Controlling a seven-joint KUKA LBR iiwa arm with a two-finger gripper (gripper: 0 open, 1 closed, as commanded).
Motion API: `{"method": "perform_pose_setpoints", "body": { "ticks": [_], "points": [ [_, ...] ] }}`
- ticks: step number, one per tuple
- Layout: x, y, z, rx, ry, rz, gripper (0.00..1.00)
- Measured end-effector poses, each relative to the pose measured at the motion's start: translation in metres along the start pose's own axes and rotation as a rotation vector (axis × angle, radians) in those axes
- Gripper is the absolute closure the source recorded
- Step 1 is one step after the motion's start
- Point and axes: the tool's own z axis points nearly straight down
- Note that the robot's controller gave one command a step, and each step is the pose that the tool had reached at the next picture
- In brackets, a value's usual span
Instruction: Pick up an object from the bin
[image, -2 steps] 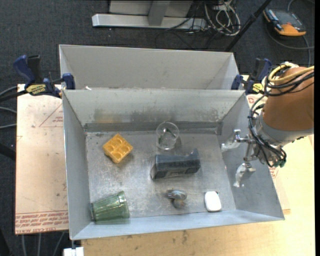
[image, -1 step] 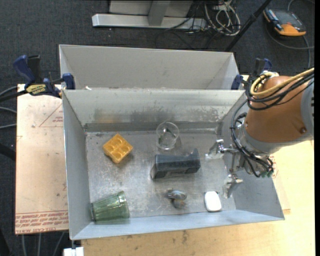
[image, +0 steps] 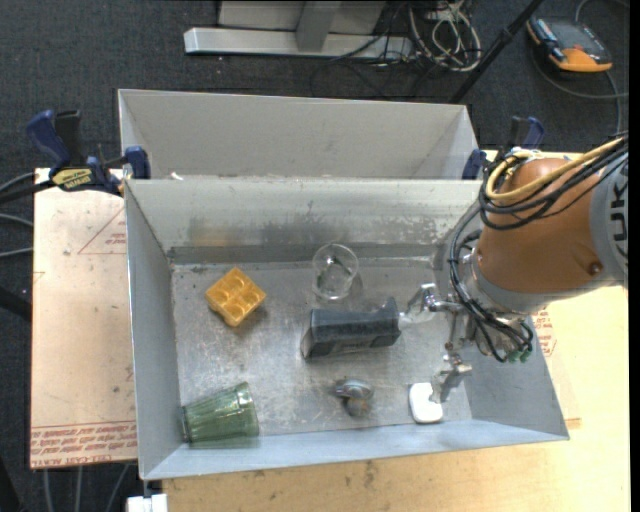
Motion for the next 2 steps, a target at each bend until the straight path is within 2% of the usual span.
{"method": "perform_pose_setpoints", "body": {
  "ticks": [1,2],
  "points": [
    [0.004,-0.009,0.005,0.005,0.001,-0.043,0.00],
    [0.001,0.004,0.032,0.004,-0.002,-0.122,0.00]
  ]
}}
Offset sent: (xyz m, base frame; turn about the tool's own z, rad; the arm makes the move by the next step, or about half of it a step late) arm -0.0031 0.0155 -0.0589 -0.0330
